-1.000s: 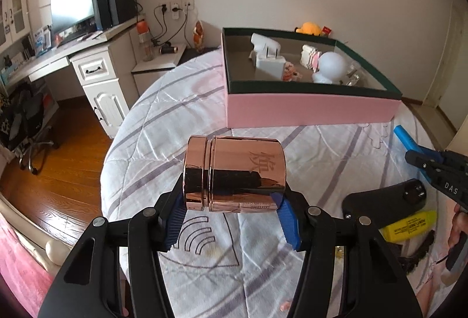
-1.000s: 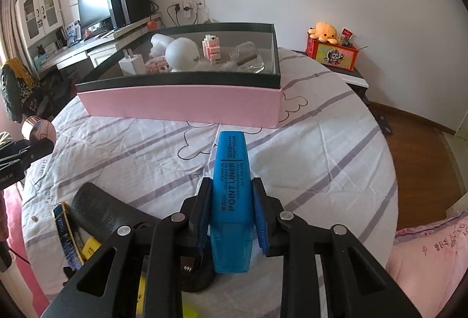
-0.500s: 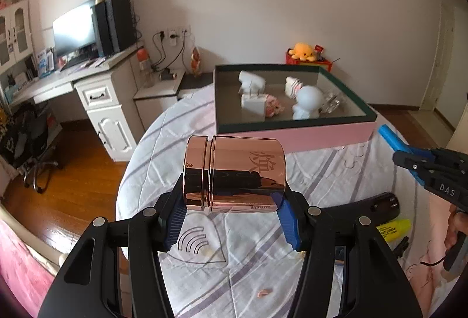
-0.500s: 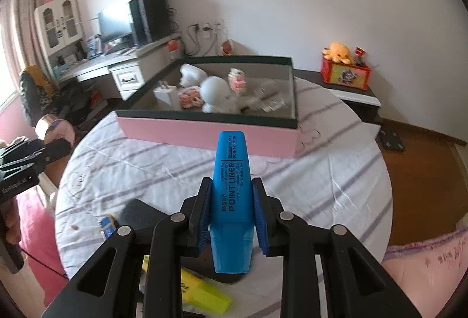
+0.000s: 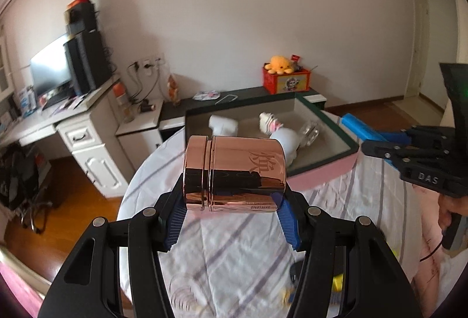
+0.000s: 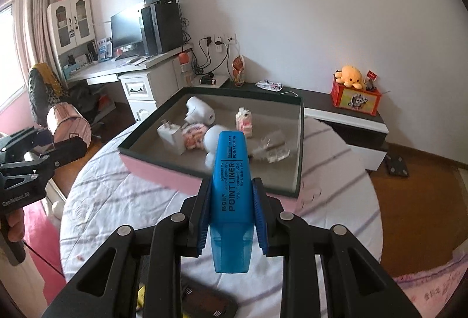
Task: Organize rigid objects
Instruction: 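Lower the canister and blue highlighter into the pink box and open both tools, then withdraw both tools from the box toward the remaining items, then grasp the black hair clip with the right tool while the left tool grasps the blue pen box, then lift the hair clip and blue pen box toward the pink box with both tools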
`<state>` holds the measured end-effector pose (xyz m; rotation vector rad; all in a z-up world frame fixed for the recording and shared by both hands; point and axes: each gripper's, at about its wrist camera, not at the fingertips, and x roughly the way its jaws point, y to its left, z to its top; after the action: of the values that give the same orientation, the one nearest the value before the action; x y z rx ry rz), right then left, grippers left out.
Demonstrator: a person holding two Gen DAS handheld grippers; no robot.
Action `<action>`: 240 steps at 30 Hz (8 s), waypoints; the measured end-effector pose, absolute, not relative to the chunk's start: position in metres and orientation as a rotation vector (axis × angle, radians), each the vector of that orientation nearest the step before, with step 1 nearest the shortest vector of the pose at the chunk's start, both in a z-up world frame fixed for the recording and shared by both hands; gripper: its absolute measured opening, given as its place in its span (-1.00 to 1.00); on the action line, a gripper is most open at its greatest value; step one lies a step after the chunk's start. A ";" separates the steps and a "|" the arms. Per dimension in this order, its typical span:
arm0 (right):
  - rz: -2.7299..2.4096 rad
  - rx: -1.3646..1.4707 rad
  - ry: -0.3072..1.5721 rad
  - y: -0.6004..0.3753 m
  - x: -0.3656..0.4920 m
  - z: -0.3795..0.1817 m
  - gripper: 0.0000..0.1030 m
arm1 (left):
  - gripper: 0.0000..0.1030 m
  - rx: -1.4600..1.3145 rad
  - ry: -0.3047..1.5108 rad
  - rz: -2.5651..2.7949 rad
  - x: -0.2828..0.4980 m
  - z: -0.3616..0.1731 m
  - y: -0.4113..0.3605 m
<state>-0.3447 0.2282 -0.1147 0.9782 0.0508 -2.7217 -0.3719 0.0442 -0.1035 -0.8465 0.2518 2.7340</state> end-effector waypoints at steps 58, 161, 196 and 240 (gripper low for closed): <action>-2.723 0.994 0.169 0.197 -0.342 -0.091 1.00 | 1.00 -0.832 0.357 2.820 -0.351 -0.093 0.046; -2.682 1.175 -0.167 0.239 -0.230 -0.218 0.57 | 1.00 -1.325 0.128 2.632 -0.294 -0.236 0.061; -2.908 1.252 -0.158 0.256 -0.236 -0.216 0.58 | 0.73 -1.297 0.076 2.768 -0.291 -0.238 0.004; -2.849 1.240 -0.183 0.286 -0.243 -0.214 -0.61 | -0.61 -1.174 0.157 2.742 -0.288 -0.231 0.005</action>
<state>-0.2430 0.2861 -0.2140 1.2402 -0.1830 -2.8489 -0.2877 0.0055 -0.2313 -1.1740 0.1568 2.7424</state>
